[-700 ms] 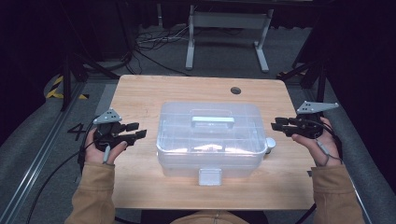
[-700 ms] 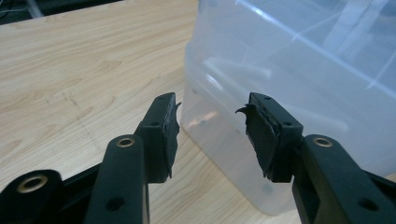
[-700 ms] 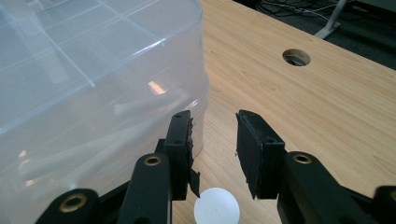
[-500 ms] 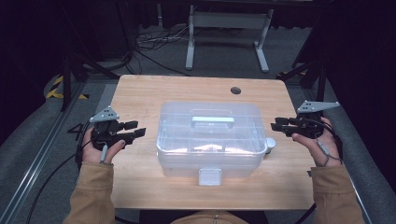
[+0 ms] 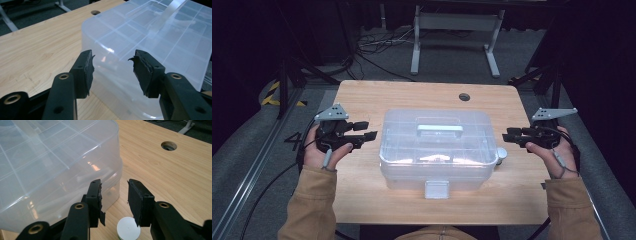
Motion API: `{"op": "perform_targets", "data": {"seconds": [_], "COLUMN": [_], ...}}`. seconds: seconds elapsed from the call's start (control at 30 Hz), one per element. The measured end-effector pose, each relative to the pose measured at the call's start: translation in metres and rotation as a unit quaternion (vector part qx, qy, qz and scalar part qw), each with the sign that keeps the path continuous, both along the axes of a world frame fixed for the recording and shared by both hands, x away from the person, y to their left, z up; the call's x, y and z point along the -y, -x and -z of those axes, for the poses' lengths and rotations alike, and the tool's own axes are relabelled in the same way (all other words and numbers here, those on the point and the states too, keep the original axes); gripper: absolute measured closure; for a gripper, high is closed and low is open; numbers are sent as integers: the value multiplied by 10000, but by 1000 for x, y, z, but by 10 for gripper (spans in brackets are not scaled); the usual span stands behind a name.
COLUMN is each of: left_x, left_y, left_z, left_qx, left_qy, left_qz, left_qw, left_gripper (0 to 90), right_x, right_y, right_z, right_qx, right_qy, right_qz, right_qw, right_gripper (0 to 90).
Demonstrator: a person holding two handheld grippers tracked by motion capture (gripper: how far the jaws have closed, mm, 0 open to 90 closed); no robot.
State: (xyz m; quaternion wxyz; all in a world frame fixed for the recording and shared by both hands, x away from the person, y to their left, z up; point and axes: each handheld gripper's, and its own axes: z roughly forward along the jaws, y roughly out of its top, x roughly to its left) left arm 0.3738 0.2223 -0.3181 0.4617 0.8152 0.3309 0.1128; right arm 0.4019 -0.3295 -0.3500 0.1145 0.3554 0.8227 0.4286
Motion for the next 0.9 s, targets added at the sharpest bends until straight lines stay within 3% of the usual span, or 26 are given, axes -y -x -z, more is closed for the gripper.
{"op": "perform_targets", "data": {"seconds": [0.2,0.47,0.53,0.67,0.9], "left_x": [13,35,43,53,75], "left_y": [-6,-16,-20,-24,-31], "left_z": [-11,-18,-20,-21,-20], "left_qx": [35,164,84,44,-83], "left_qy": [-55,-231,-247,-310,-377], "left_qz": [237,358,479,516,810], "left_qw": [9997,9990,9985,9982,9960], "left_gripper": [502,469,505,511,524], "right_x": [4,12,13,14,13], "right_y": [4,7,8,8,7], "right_z": [2,4,5,4,4], "right_qx": [-49,43,53,53,40], "right_qy": [2,-52,-38,-51,-58], "right_qz": [80,205,222,229,194], "right_qw": [10000,9998,9997,9997,9998], "right_gripper": [633,596,595,595,594]}}
